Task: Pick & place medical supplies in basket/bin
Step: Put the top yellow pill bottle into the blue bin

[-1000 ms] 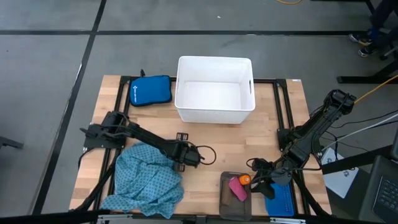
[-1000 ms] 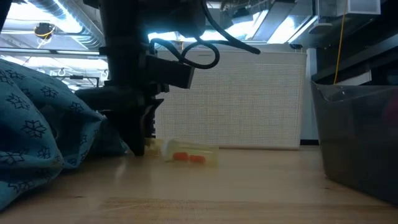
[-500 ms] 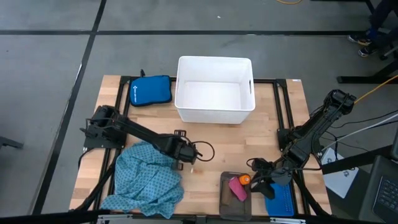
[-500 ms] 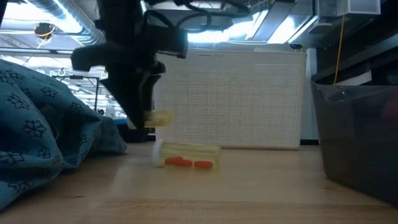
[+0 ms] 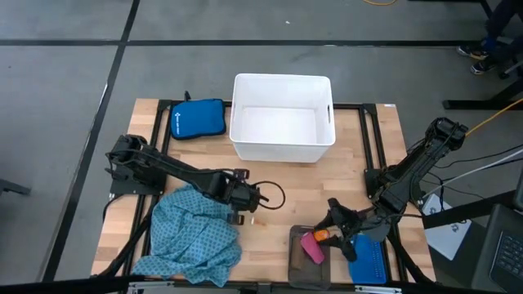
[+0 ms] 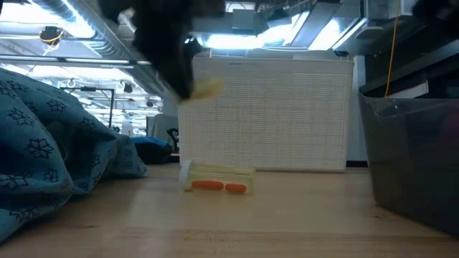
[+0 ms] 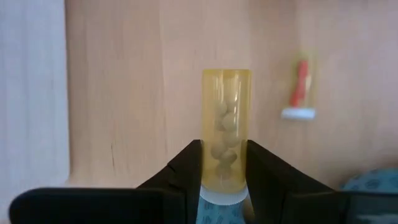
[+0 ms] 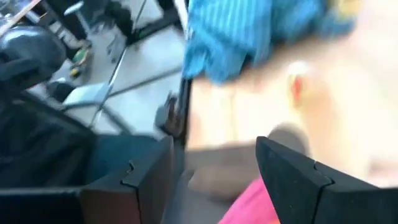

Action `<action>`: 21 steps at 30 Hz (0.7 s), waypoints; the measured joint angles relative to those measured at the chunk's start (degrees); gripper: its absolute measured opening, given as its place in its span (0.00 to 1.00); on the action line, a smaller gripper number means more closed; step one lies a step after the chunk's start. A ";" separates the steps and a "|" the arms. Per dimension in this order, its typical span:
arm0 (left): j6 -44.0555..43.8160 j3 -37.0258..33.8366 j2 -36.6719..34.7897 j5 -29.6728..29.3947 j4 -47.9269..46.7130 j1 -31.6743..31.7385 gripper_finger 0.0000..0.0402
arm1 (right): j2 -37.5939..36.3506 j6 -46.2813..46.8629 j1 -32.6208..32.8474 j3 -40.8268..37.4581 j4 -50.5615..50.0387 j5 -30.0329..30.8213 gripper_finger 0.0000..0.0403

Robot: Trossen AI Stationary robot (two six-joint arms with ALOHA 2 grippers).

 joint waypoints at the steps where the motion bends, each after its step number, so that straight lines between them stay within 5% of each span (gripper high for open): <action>1: 0.67 1.00 0.00 -0.03 0.16 -0.18 0.25 | 0.00 -2.30 0.00 0.00 0.90 2.20 0.57; 9: 5.81 9.66 -0.09 0.08 1.06 -0.97 0.25 | 0.01 -12.94 -0.10 0.00 5.40 18.20 0.57; 21: 11.55 16.73 -0.09 0.05 1.26 -0.99 0.25 | 7.29 -21.88 -6.24 0.00 17.53 21.43 0.57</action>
